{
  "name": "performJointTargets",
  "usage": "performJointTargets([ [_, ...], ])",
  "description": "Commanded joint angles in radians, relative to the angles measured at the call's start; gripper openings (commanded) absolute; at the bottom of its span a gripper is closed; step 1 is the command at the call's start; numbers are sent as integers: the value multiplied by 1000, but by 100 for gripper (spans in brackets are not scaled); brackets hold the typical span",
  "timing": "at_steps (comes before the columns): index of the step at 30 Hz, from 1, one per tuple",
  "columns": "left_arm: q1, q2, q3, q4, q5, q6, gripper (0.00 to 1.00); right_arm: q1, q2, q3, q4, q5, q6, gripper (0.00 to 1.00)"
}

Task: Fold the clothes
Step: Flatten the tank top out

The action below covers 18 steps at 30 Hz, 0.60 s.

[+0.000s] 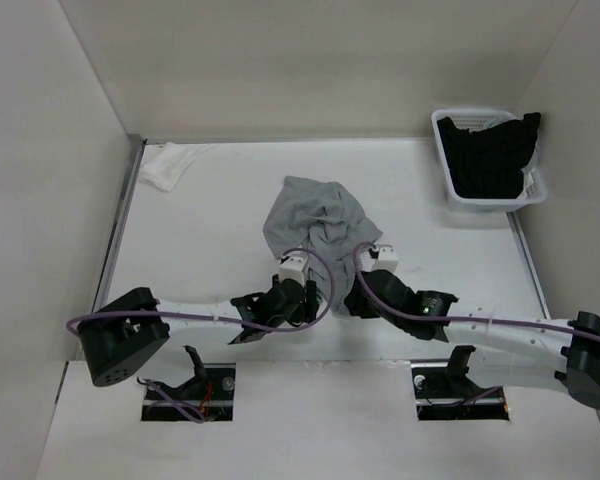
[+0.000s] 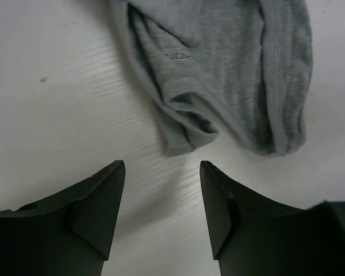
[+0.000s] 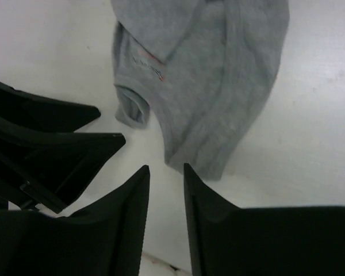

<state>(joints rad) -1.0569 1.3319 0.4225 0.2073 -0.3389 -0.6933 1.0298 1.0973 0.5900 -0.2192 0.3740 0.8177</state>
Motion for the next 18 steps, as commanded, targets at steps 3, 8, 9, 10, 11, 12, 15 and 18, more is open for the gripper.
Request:
performJointTargets([
  [3, -25, 102, 65, 102, -12, 9, 53, 16, -97, -87, -80, 34, 181, 42],
  [8, -4, 197, 82, 153, -38, 2, 46, 8, -44, -124, -25, -21, 202, 49],
  [9, -2, 205, 82, 158, -43, -2, 41, 6, -28, -127, -3, -35, 199, 49],
  [10, 1, 210, 82, 159, -51, -9, 35, 0, -14, -130, 21, -52, 196, 50],
  [11, 4, 211, 82, 158, -58, -12, 27, -10, -2, -134, 53, -66, 189, 51],
  [12, 5, 211, 84, 153, -63, -14, 22, -18, 12, -137, 79, -76, 183, 52],
  [15, 10, 201, 79, 142, -77, -14, 13, -53, 67, -139, 153, -119, 167, 53],
  [18, 16, 179, 65, 139, -78, -20, 9, -66, 133, -136, 221, -144, 161, 52],
])
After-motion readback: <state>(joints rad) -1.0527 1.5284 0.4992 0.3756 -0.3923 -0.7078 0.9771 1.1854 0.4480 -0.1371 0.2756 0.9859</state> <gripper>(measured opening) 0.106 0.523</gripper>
